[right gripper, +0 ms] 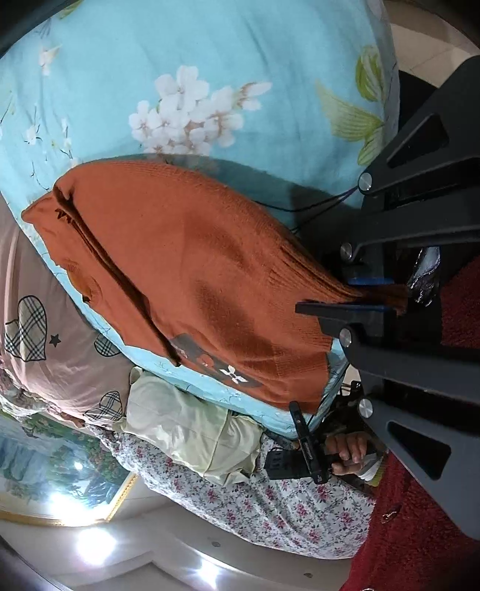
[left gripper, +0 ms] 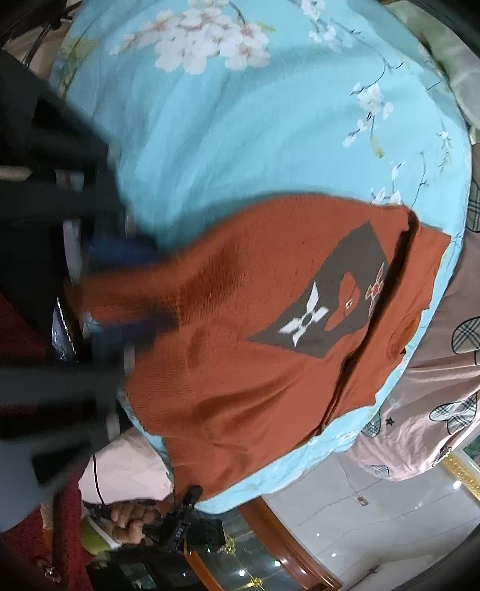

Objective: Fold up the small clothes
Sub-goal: 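Grasp the ribbed hem with both tools and lift it toward the collar, then lay the hem down over the collar and open both tools, then smooth the folded sweater flat with both tools, then grasp the folded sweater edge with the left tool and lift it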

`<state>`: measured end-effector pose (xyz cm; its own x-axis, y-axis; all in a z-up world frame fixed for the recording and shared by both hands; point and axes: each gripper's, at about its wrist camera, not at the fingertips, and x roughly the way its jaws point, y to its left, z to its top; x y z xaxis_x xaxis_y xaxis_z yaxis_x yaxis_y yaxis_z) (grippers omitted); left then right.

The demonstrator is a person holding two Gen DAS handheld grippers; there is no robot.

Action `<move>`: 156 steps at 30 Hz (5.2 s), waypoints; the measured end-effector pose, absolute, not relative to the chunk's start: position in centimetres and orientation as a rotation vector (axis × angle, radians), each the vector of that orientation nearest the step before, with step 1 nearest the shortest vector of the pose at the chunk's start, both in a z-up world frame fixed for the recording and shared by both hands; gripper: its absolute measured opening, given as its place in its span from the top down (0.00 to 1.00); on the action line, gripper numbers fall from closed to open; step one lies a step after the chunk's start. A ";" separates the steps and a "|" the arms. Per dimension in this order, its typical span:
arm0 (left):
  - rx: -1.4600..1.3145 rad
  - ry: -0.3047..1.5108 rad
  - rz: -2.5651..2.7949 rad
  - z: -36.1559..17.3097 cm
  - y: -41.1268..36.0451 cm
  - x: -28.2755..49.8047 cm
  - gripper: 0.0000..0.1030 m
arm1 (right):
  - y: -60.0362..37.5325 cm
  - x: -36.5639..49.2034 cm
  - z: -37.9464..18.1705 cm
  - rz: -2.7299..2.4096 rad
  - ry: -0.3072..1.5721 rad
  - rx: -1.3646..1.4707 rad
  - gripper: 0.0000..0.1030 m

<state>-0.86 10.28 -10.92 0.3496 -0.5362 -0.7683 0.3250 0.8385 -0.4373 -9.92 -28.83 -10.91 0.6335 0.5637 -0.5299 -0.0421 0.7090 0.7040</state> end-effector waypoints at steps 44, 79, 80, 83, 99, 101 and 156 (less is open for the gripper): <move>-0.320 0.743 -0.352 -2.1 5.4 33.6 0.95 | -42.4 25.6 -4.4 0.102 0.754 0.581 0.94; -0.036 0.900 -0.297 -6.6 -2.9 40.1 0.49 | -42.0 27.3 -5.4 -0.111 0.753 0.423 0.69; -0.082 0.897 -0.270 -6.4 -1.8 40.7 0.49 | -42.2 26.8 -5.3 -0.113 0.744 0.446 0.68; -0.193 0.892 -0.270 -6.2 0.2 39.5 0.48 | -41.2 24.4 -5.3 -0.090 0.732 0.439 0.68; -0.461 0.904 -0.308 -8.1 6.4 17.2 0.32 | -33.2 12.4 -6.8 0.054 0.750 0.561 0.68; -0.461 0.923 -0.312 -8.8 6.3 16.4 0.31 | -32.9 11.6 -6.8 0.058 0.755 0.572 0.68; 0.107 0.738 -0.637 -3.7 -19.3 18.1 0.94 | -31.2 31.4 -2.3 0.408 0.810 0.590 0.86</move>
<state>18.13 -19.31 -3.74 0.5612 -0.5036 -0.6568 0.5763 0.8073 -0.1266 31.35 -31.15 -2.35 0.6273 0.5492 -0.5522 -0.1158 0.7670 0.6312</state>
